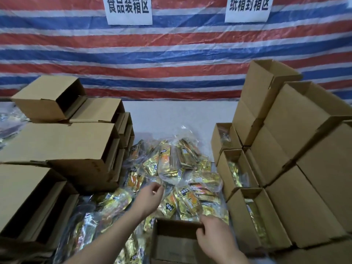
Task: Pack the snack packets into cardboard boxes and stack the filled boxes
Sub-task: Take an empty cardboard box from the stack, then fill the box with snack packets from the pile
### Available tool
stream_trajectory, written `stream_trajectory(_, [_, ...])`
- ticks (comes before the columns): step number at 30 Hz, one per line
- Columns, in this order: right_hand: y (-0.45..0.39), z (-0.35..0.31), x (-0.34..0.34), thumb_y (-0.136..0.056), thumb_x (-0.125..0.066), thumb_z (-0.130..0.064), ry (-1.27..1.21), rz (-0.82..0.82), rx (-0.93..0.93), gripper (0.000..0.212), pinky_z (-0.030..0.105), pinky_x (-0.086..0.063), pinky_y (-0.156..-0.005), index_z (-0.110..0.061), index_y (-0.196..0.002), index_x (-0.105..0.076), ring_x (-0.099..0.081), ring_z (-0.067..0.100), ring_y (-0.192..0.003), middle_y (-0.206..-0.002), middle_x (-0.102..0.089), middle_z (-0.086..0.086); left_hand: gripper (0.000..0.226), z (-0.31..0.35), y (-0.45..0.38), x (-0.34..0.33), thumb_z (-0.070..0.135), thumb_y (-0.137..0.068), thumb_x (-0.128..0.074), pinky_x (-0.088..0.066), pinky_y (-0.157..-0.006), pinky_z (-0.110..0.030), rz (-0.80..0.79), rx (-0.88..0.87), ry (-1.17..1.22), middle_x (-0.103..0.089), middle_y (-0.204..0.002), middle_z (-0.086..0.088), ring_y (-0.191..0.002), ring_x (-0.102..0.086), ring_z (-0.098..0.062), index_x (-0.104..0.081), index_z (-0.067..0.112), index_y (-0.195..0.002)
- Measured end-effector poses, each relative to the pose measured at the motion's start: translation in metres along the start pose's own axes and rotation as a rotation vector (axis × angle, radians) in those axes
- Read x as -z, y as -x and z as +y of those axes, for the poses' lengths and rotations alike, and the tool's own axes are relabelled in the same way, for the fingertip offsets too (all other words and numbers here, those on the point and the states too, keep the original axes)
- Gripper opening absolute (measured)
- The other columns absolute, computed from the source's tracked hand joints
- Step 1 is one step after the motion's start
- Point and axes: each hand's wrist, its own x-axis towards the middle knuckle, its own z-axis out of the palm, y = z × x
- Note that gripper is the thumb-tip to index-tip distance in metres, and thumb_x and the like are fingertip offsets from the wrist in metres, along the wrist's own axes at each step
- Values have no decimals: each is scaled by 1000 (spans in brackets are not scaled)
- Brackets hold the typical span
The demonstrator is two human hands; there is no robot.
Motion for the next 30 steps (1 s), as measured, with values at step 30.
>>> stream_trajectory(30, [-38, 28, -7, -103, -40, -44, -461, -41, -299, 42, 27, -38, -58, -24, -67, -47, -51, 7, -64, -67, -53, -3, 91, 19, -192, -57, 26, -86, -71, -58, -86, -49, 18, 283, -275, -44, -136, -26, -113, -58, -41, -11, 8, -153])
